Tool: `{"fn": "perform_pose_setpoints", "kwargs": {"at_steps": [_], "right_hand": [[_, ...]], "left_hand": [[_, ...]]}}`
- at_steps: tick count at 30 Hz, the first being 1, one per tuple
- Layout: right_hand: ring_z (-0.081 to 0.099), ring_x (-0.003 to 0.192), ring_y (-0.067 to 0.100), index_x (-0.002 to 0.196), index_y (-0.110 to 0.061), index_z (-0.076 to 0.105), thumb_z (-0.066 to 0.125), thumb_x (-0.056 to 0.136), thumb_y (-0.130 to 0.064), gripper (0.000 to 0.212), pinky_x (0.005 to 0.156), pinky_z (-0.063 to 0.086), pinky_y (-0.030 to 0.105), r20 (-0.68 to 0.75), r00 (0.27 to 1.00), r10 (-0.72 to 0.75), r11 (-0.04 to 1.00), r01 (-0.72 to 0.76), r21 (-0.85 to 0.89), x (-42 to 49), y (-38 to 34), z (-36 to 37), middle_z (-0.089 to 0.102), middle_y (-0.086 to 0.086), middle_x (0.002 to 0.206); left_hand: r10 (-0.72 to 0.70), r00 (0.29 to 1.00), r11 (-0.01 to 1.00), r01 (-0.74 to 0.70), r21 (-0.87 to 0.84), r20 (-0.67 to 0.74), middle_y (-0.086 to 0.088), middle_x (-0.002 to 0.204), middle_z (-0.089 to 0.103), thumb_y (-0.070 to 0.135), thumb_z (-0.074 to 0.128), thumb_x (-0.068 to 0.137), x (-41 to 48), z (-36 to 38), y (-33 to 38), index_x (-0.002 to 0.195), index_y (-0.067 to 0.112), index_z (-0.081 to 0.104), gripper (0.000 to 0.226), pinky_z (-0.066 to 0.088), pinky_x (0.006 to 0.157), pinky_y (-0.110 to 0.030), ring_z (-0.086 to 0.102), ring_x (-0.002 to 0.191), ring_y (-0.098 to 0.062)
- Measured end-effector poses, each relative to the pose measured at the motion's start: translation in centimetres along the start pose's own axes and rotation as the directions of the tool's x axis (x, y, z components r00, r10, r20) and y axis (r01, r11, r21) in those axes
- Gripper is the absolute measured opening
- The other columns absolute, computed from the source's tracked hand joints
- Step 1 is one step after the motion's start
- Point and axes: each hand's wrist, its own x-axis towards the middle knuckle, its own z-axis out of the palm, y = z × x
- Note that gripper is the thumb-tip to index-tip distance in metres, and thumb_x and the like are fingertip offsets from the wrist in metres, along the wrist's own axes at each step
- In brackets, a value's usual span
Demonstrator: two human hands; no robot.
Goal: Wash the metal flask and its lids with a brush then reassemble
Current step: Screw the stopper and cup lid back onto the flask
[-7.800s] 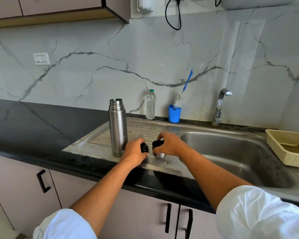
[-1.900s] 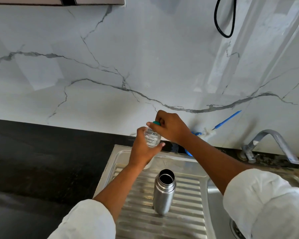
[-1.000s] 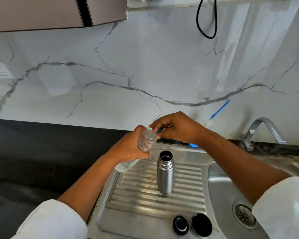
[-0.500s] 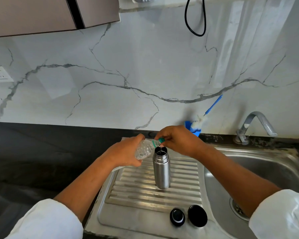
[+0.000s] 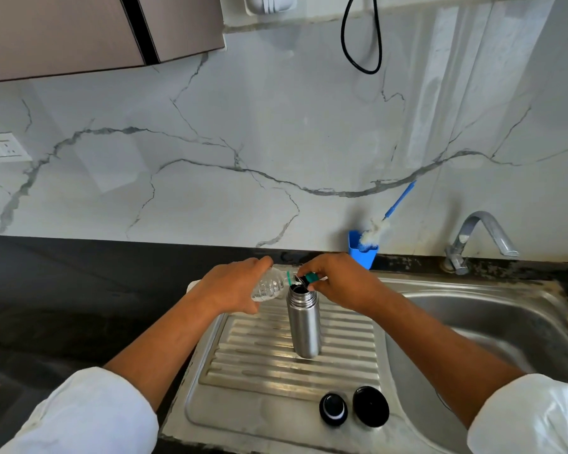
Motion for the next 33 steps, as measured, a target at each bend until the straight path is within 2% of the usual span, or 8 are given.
{"fn": "perform_pose_setpoints", "kwargs": {"at_steps": [10, 16, 18, 21, 25, 27, 30, 33], "right_hand": [[0.067, 0.105, 0.017, 0.119, -0.022, 0.074, 0.077, 0.089, -0.015, 0.03, 0.094, 0.057, 0.038, -0.035, 0.996, 0.085, 0.996, -0.083, 0.04, -0.7, -0.1, -0.5, 0.072, 0.001, 0.12], [0.068, 0.108, 0.014, 0.129, -0.017, 0.069, 0.076, 0.091, -0.015, 0.039, 0.097, 0.057, 0.033, -0.035, 0.99, 0.136, 0.989, -0.134, 0.056, -1.0, 0.1, -0.5, 0.071, 0.001, 0.125], [0.068, 0.109, 0.017, 0.13, -0.015, 0.069, 0.077, 0.091, -0.018, 0.04, 0.098, 0.056, 0.035, -0.046, 0.987, 0.151, 0.989, -0.15, 0.013, -0.9, 0.1, -0.6, 0.069, 0.003, 0.126], [0.064, 0.114, 0.021, 0.129, -0.013, 0.069, 0.073, 0.093, -0.021, 0.037, 0.099, 0.052, 0.033, -0.057, 0.991, 0.121, 0.982, -0.128, -0.141, -0.9, 0.2, -0.6, 0.064, 0.004, 0.132], [0.058, 0.124, 0.024, 0.135, -0.02, 0.065, 0.07, 0.095, -0.016, 0.041, 0.1, 0.052, 0.035, -0.099, 0.993, 0.065, 0.967, -0.087, -0.241, -1.5, 0.6, -0.3, 0.048, 0.002, 0.15], [0.05, 0.136, 0.029, 0.136, -0.025, 0.063, 0.071, 0.094, -0.015, 0.045, 0.107, 0.049, 0.045, -0.115, 0.992, 0.048, 0.95, -0.081, -0.302, -1.6, 0.9, 0.1, 0.038, 0.004, 0.16], [0.022, 0.154, 0.033, 0.139, -0.03, 0.06, 0.07, 0.095, -0.014, 0.048, 0.119, 0.027, 0.062, -0.093, 0.994, 0.055, 0.907, -0.089, -0.412, -1.6, 1.2, 0.4, 0.024, 0.004, 0.168], [0.009, 0.157, 0.031, 0.14, -0.031, 0.058, 0.069, 0.096, -0.017, 0.048, 0.12, 0.017, 0.066, -0.099, 0.994, 0.041, 0.886, -0.083, -0.457, -1.7, 1.5, 0.5, 0.019, 0.004, 0.169]], "left_hand": [[0.013, 1.0, 0.995, -0.013, 0.102, -0.003, 0.002, 0.124, 0.057, 0.033, 0.083, 0.078, 0.0, -0.8, 0.2, 0.146, 0.025, 0.033, 0.085, 0.055, 0.071, -0.033, 0.061, 0.094, -0.016], [0.02, 1.0, 0.987, -0.019, 0.158, -0.005, 0.003, 0.117, 0.057, 0.032, 0.084, 0.078, 0.0, -0.9, 0.3, 0.145, 0.025, 0.034, 0.083, 0.048, 0.067, -0.03, 0.06, 0.089, -0.015], [0.022, 1.0, 0.985, -0.02, 0.173, -0.007, 0.003, 0.115, 0.057, 0.031, 0.084, 0.077, 0.0, -0.9, 0.4, 0.143, 0.025, 0.036, 0.082, 0.046, 0.066, -0.03, 0.059, 0.088, -0.015], [0.031, 0.999, 0.979, -0.026, 0.201, -0.02, 0.003, 0.114, 0.058, 0.03, 0.085, 0.078, 0.1, -1.1, 0.5, 0.144, 0.025, 0.036, 0.082, 0.049, 0.069, -0.031, 0.059, 0.09, -0.015], [0.042, 0.999, 0.969, -0.034, 0.243, -0.028, 0.003, 0.116, 0.059, 0.028, 0.083, 0.079, 0.3, -1.4, 0.8, 0.143, 0.026, 0.038, 0.079, 0.055, 0.075, -0.035, 0.062, 0.093, -0.018], [0.048, 0.998, 0.966, -0.037, 0.256, -0.038, 0.003, 0.115, 0.059, 0.028, 0.083, 0.079, 0.4, -1.5, 0.9, 0.142, 0.025, 0.04, 0.076, 0.056, 0.076, -0.036, 0.062, 0.092, -0.018], [0.059, 0.997, 0.959, -0.042, 0.279, -0.051, 0.002, 0.116, 0.059, 0.025, 0.082, 0.08, 0.5, -1.8, 1.0, 0.141, 0.024, 0.04, 0.074, 0.054, 0.073, -0.035, 0.061, 0.092, -0.018], [0.074, 0.995, 0.947, -0.051, 0.316, -0.06, 0.001, 0.116, 0.06, 0.024, 0.084, 0.078, 0.6, -2.0, 1.1, 0.139, 0.023, 0.04, 0.075, 0.05, 0.068, -0.034, 0.062, 0.091, -0.019]]}}
